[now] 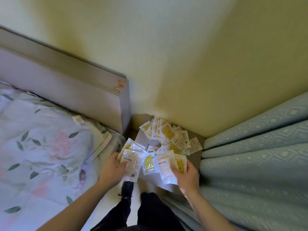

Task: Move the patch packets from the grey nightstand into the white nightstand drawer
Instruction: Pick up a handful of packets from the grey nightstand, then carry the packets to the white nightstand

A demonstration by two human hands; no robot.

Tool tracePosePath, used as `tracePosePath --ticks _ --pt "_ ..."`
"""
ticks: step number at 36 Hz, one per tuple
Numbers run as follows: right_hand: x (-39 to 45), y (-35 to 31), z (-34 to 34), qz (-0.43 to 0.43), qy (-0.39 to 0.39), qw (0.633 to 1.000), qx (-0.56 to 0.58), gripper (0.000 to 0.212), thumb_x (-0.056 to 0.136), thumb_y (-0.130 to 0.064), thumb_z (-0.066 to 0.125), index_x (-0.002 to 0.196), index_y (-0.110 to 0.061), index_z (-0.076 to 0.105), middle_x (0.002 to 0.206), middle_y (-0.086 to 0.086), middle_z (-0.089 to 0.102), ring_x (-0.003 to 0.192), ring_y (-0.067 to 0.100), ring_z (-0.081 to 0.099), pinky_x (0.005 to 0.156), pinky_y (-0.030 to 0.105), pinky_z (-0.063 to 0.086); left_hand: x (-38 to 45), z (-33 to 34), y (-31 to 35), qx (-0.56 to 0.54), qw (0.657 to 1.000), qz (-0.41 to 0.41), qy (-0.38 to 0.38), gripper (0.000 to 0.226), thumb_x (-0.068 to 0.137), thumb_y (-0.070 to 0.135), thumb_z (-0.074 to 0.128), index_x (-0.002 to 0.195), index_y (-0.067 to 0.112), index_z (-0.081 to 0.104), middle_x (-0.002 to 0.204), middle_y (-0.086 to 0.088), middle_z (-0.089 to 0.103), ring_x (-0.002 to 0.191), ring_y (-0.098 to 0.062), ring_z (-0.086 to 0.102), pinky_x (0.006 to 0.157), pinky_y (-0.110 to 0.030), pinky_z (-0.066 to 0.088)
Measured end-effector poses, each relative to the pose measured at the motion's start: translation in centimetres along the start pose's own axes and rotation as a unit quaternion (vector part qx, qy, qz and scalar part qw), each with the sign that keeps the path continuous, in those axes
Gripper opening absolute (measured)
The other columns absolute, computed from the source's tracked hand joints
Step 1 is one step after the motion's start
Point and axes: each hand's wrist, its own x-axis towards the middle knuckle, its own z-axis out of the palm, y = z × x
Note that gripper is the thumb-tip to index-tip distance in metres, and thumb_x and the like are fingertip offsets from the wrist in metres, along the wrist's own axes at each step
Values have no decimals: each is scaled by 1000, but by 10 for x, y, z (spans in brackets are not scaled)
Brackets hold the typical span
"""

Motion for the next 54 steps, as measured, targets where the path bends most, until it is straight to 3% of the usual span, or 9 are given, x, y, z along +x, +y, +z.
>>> tracePosePath --ticks 5,14,17,24,32,35,42,47,54 --pt "-12 -18 -2 -61 -87 993 -50 16 83 -28 83 83 -27 67 77 -12 69 71 2 62 55 5 43 -46 -9 -9 6 999 -24 32 13 93 16 63 98 25 56 92 6 67 85 -15 65 68 -25 48" --pt "-31 -27 11 -163 -252 948 -110 32 90 -28 77 62 -28 60 55 -18 61 51 -2 53 49 15 41 -148 -9 -46 -32 976 -124 174 11 93 19 63 102 22 57 87 16 61 79 -14 62 66 -29 45" --pt "-49 -32 20 -196 -315 918 -143 11 89 -35 77 80 -30 72 72 -19 72 68 -4 66 60 15 52 -182 -13 -60 -73 962 -145 219 12 94 23 64 103 22 55 86 11 63 76 -10 59 62 -25 41" --pt "-105 -41 68 -290 -384 851 -211 20 86 -43 78 101 -31 72 92 -14 73 87 6 71 73 23 61 -264 -35 -96 -130 917 -202 318 9 99 27 59 102 21 53 84 6 63 72 -9 58 56 -24 38" --pt "-236 -44 136 -370 -444 781 -237 17 84 -29 80 72 -21 72 67 -6 71 61 5 63 60 21 52 -374 -59 -172 -181 856 -273 399 13 97 25 58 109 23 52 90 -3 65 75 -22 62 54 -29 40" --pt "-296 -28 160 -402 -469 747 -244 12 86 -31 79 79 -24 72 72 -5 72 67 8 66 66 30 56 -423 -67 -211 -192 840 -286 419 10 97 23 58 104 23 52 86 1 65 73 -20 61 53 -30 40" --pt "-452 26 201 -466 -528 668 -242 18 80 -21 81 85 -30 67 75 -13 70 66 1 64 56 17 47 -556 -84 -315 -202 810 -320 447 11 95 21 57 104 23 52 88 0 67 74 -24 65 62 -35 50" --pt "-555 63 222 -466 -566 630 -256 18 81 -17 80 82 -30 68 78 -20 71 71 8 67 61 27 54 -644 -91 -370 -196 782 -353 476 14 93 17 51 104 24 47 77 1 61 62 -22 56 46 -29 35" --pt "-672 92 251 -493 -607 563 -269 14 81 -24 82 86 -32 72 81 -17 74 73 4 69 63 26 56 -733 -98 -429 -224 729 -371 529 10 97 20 52 105 22 46 79 4 62 67 -17 59 50 -30 37"
